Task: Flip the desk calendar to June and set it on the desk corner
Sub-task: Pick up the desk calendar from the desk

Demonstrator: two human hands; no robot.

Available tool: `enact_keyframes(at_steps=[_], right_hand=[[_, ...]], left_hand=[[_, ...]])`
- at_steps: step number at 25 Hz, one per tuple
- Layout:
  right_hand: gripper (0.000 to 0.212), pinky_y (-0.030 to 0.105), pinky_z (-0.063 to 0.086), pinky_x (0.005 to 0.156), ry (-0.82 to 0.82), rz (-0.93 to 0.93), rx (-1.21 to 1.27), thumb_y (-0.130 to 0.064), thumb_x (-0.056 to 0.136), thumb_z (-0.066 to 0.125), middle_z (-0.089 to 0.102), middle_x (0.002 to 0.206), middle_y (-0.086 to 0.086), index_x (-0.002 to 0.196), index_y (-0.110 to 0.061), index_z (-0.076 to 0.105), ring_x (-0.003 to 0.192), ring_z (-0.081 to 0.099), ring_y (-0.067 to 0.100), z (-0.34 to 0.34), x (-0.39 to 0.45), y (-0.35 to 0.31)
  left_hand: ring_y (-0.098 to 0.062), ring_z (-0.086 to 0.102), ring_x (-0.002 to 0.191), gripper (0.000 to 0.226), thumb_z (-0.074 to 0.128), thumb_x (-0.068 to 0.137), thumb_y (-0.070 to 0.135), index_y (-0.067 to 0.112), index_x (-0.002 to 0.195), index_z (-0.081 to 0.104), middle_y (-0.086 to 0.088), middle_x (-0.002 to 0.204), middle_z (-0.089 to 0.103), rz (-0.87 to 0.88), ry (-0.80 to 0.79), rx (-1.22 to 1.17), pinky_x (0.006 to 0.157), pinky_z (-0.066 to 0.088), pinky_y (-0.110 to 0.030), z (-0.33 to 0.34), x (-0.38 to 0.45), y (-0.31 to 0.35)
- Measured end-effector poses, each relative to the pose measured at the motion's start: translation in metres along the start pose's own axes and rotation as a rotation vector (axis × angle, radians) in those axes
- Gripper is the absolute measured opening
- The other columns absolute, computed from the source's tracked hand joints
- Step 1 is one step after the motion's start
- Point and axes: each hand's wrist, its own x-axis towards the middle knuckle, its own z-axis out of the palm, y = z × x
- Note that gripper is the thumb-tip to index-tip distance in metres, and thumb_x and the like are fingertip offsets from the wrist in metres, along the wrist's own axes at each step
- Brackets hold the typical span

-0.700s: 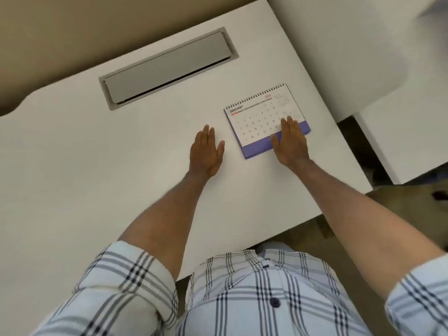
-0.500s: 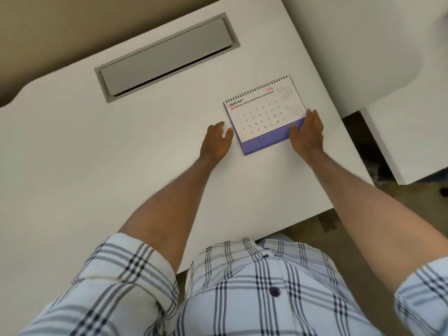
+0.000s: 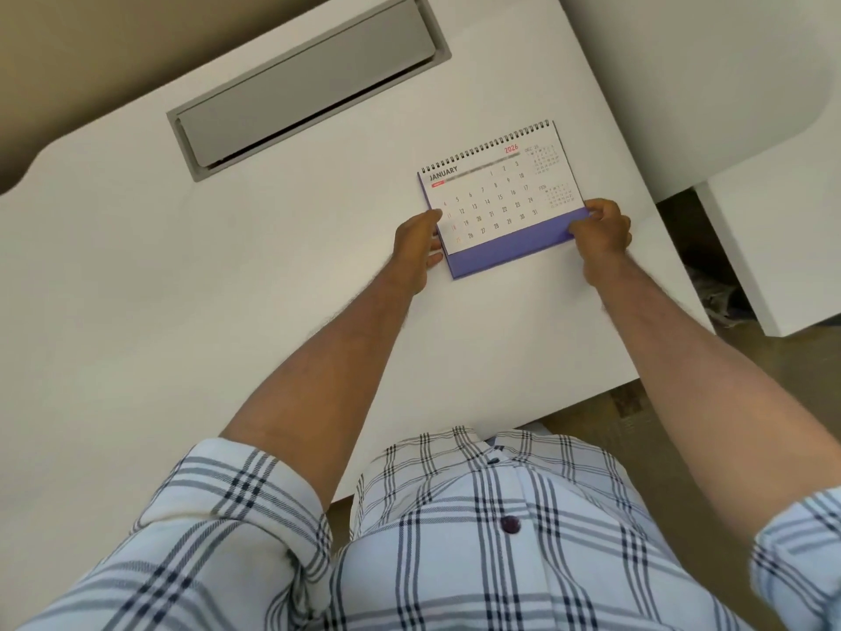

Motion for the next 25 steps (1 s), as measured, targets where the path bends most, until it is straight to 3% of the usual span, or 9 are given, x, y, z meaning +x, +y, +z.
enact_keyframes(at_steps=[4,7,9,12,15,20,23,25], right_hand=[[0.057,0.028,0.056,0.085,-0.118,0.063,0.052,-0.018,0.051,0.072,0.065,0.123,0.003,0.108,-0.021,0.066,0.11,0.064,0.022,-0.004,0.031,0.019],[0.035,0.017,0.048,0.071,-0.236,0.062,0.121,0.003,0.08,0.067,0.065,0.111,0.002,0.106,-0.018,0.058,0.089,0.061,0.011,-0.012,-0.012,0.001],[0.031,0.017,0.049,0.071,-0.308,0.034,0.116,0.008,0.086,0.062,0.066,0.114,0.004,0.097,-0.02,0.055,0.092,0.063,0.012,-0.011,-0.026,0.004],[0.033,0.021,0.051,0.074,-0.409,-0.011,0.162,0.008,0.087,0.065,0.067,0.118,0.006,0.095,-0.02,0.052,0.1,0.065,0.017,-0.007,-0.053,0.012],[0.033,0.023,0.046,0.073,-0.488,-0.102,0.163,0.003,0.088,0.069,0.068,0.113,0.003,0.1,-0.019,0.048,0.091,0.063,0.014,0.002,-0.09,0.019],[0.036,0.031,0.052,0.082,-0.486,-0.221,0.236,0.004,0.09,0.067,0.069,0.113,0.006,0.1,-0.021,0.044,0.094,0.064,0.015,0.026,-0.154,0.016],[0.039,0.033,0.056,0.091,-0.492,-0.244,0.313,0.003,0.092,0.064,0.07,0.122,0.007,0.114,-0.019,0.041,0.103,0.066,0.017,0.032,-0.185,0.007],[0.042,0.029,0.058,0.089,-0.534,-0.279,0.333,-0.003,0.095,0.065,0.071,0.124,0.004,0.126,-0.022,0.044,0.105,0.068,0.014,0.033,-0.199,-0.001]], left_hand=[[-0.015,0.066,0.086,0.024,0.057,0.101,0.023,0.015,0.122,0.066,-0.002,0.105,0.073,-0.057,0.007,-0.098,0.085,0.049,-0.033,-0.005,0.001,-0.001],[-0.016,0.067,0.084,0.016,0.055,0.104,0.014,0.012,0.119,0.062,-0.003,0.104,0.072,-0.02,0.044,-0.119,0.069,0.055,-0.026,-0.005,-0.002,-0.004],[-0.021,0.07,0.092,0.014,0.057,0.105,0.017,0.009,0.117,0.061,-0.007,0.115,0.073,0.039,0.082,-0.113,0.065,0.058,-0.027,-0.01,0.002,-0.01],[-0.023,0.07,0.093,0.016,0.064,0.103,0.026,0.011,0.097,0.06,-0.007,0.112,0.073,0.101,0.131,-0.124,0.076,0.061,-0.034,-0.034,0.003,-0.015],[-0.022,0.071,0.087,0.02,0.065,0.103,0.022,0.015,0.085,0.059,-0.007,0.105,0.075,0.131,0.135,-0.151,0.082,0.061,-0.037,-0.068,-0.003,-0.017],[-0.02,0.07,0.088,0.012,0.062,0.104,0.02,0.017,0.093,0.065,0.0,0.1,0.076,0.187,0.179,-0.131,0.096,0.059,-0.044,-0.117,-0.023,-0.017],[-0.019,0.07,0.091,0.011,0.06,0.105,0.021,0.019,0.096,0.066,0.003,0.101,0.077,0.222,0.153,-0.169,0.099,0.057,-0.045,-0.139,-0.04,-0.018],[-0.018,0.071,0.093,0.01,0.059,0.106,0.021,0.02,0.098,0.066,0.004,0.103,0.077,0.239,0.108,-0.21,0.099,0.057,-0.045,-0.152,-0.05,-0.019]])
